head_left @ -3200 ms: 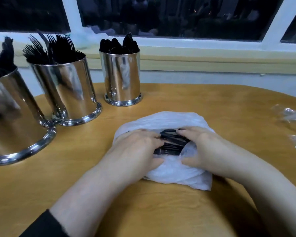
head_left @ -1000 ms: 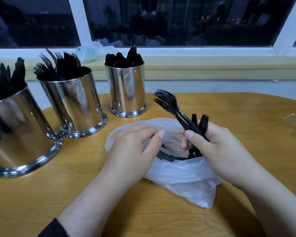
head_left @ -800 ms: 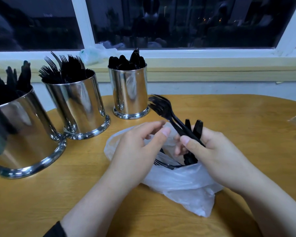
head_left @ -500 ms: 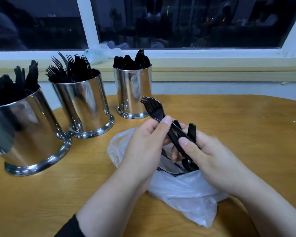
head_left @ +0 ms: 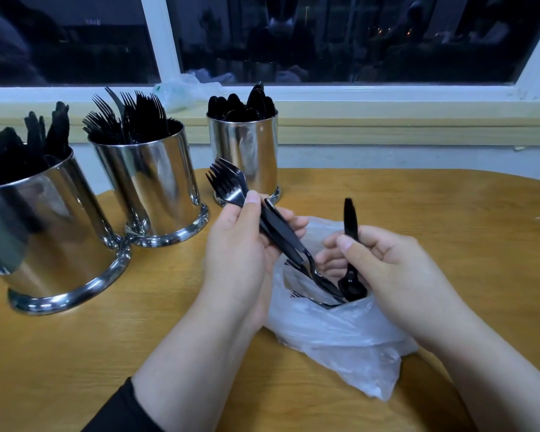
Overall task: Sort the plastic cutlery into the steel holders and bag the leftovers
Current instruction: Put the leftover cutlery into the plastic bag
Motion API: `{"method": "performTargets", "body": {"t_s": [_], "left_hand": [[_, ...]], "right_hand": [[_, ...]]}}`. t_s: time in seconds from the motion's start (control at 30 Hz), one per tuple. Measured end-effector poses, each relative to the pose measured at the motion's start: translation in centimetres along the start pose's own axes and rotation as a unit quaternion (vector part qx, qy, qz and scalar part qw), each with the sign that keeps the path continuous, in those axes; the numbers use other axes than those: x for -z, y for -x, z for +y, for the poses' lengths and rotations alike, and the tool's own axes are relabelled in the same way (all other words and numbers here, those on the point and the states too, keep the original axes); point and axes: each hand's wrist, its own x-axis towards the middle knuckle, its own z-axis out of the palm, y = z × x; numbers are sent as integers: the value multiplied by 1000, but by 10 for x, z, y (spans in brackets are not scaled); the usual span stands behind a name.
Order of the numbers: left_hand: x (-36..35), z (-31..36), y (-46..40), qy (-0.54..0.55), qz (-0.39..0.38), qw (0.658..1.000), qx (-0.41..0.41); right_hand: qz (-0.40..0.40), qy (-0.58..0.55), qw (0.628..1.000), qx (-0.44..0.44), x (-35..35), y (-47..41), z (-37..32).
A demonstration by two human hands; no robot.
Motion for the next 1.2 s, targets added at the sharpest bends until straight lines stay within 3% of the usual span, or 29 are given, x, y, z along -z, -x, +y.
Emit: {"method": "performTargets", "body": {"t_s": [0.3,0.57,0.77,1.07,1.2], "left_hand": [[-1,-1,-2,89,8,996,29],[-10,0,8,73,-6,997,33],[-10,1,11,62,-34,997,36],[-3,12,4,55,-57,997,-12],[7,20,2,2,1,1000,-25]], "right_hand": [[54,53,995,59,-1,4,-15],[-22,219,974,58,-11,5,-13],[-32,252,965,67,-12,5,-12],[13,263,960,91,-12,7,-16],[83,156,980,94,-10,10,-25]]}}
